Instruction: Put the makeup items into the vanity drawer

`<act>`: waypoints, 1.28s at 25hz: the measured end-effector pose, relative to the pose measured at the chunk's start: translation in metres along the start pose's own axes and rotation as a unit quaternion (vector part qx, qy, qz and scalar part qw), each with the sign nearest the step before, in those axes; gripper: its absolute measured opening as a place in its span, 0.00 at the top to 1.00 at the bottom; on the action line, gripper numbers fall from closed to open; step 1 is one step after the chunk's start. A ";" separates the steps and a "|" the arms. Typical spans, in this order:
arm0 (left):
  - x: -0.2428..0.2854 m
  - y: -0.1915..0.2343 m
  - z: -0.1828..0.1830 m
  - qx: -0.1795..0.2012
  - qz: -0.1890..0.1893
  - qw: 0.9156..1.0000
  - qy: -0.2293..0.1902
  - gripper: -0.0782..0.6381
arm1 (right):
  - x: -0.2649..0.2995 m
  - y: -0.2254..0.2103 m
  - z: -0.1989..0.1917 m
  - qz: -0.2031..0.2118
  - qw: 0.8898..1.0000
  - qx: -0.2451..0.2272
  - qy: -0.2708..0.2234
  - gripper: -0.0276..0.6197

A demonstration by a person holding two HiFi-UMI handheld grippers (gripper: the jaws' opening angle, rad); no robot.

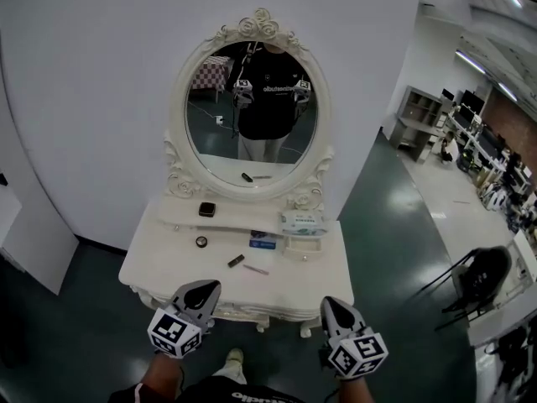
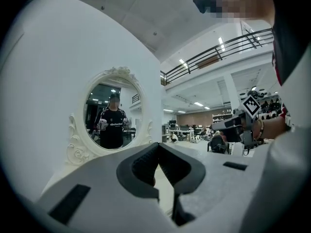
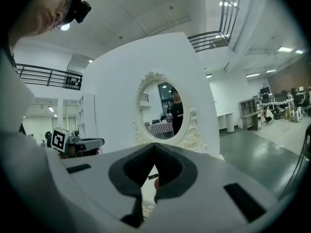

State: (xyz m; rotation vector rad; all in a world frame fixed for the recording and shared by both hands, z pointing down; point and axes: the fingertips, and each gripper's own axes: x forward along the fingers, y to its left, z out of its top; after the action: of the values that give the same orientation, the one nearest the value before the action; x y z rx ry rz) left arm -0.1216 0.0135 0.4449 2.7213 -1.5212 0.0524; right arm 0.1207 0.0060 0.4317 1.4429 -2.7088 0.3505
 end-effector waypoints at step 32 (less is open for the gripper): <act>0.147 0.102 -0.012 0.044 -0.072 0.996 0.029 0.89 | 0.150 -0.042 0.036 -0.032 0.999 0.007 -0.001 0.95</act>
State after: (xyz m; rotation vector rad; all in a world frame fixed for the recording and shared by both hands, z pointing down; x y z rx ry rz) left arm -0.1323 -0.1644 0.4632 2.8626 -1.3357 0.1981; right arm 0.0734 -0.1465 0.4265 1.5293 -2.6601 0.3666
